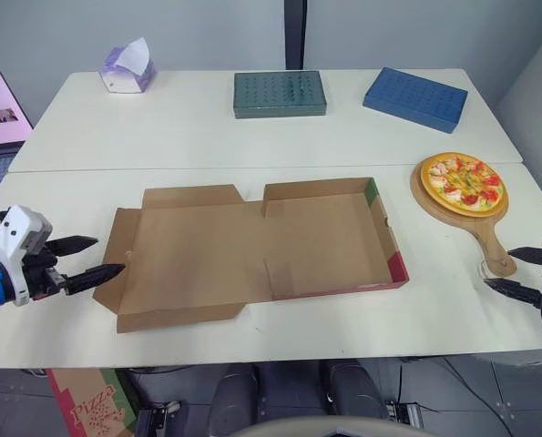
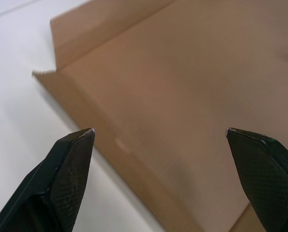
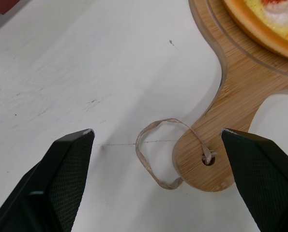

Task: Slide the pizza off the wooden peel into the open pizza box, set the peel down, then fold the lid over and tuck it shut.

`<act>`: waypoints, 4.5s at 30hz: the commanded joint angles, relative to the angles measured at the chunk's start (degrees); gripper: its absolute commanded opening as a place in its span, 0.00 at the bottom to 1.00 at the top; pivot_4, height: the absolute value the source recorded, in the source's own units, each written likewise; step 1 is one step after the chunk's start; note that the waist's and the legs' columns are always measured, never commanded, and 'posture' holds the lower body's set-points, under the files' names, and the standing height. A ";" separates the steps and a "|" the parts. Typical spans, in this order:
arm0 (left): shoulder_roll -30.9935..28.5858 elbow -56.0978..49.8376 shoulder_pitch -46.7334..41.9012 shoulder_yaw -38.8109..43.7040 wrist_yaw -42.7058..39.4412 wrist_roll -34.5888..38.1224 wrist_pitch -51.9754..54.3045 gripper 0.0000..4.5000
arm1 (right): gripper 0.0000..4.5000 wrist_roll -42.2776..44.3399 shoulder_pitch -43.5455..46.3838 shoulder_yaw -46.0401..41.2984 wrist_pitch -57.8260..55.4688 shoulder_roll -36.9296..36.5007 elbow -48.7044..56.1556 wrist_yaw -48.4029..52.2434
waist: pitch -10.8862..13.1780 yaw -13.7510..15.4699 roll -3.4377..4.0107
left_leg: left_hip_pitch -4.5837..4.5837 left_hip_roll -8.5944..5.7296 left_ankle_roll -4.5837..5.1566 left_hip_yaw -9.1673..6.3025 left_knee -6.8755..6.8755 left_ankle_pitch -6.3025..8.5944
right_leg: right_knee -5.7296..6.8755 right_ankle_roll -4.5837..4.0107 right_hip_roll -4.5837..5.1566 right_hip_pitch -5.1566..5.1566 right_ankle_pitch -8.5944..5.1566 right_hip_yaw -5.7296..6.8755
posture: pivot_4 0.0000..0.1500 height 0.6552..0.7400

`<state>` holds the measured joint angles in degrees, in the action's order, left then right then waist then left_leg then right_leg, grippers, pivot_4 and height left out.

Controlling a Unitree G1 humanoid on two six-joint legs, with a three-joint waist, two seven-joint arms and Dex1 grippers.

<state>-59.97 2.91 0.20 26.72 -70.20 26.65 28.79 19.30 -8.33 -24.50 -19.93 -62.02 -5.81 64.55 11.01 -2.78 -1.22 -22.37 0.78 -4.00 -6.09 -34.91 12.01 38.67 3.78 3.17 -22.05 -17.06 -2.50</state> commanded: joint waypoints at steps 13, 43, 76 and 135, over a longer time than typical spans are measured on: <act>7.99 -20.39 -30.22 -23.28 -4.61 13.07 9.22 1.00 | 1.00 8.66 -7.59 -17.85 -19.88 7.08 26.13 -11.35 | 0.01 0.73 -0.01 | -0.09 -0.02 0.00 -0.01 -0.10 0.00 | -0.03 0.12 -0.05 0.01 0.07 -0.03 | 1.00 1.00; 13.09 -24.30 -36.89 -31.04 -6.12 12.95 8.80 1.00 | 1.00 -6.61 37.83 19.96 -24.82 6.85 -21.89 -20.74 | 0.04 -0.16 -0.02 | -0.32 -0.05 0.01 -0.01 -0.24 0.00 | -0.01 -0.10 -0.06 -0.18 0.28 -0.06 | 1.00 1.00; 3.48 -21.34 -26.82 -19.64 -1.89 11.79 8.95 1.00 | 0.35 -3.72 34.41 7.85 -7.58 6.80 -8.11 -18.67 | 0.44 -0.91 0.55 | -0.36 -0.05 0.01 0.03 -0.26 -0.01 | 0.13 -0.08 -0.07 -0.30 0.30 -0.14 | 1.00 1.00; 2.30 -22.69 -23.37 -19.06 -2.87 12.50 8.58 1.00 | 0.35 -13.79 36.37 8.93 4.02 -3.67 3.57 -7.42 | 0.69 -0.40 0.75 | -0.42 -0.04 0.01 0.01 -0.25 0.00 | 0.16 -0.11 -0.05 -0.36 0.30 -0.09 | 1.00 1.00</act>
<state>-58.00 -19.57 -22.05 6.86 -73.13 38.06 38.05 3.52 28.68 -10.58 -14.04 -64.61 -3.64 58.48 11.71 -3.18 -0.47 -22.78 0.74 -3.99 -6.08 -35.16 12.00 38.84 3.67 3.12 -22.41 -16.76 -2.60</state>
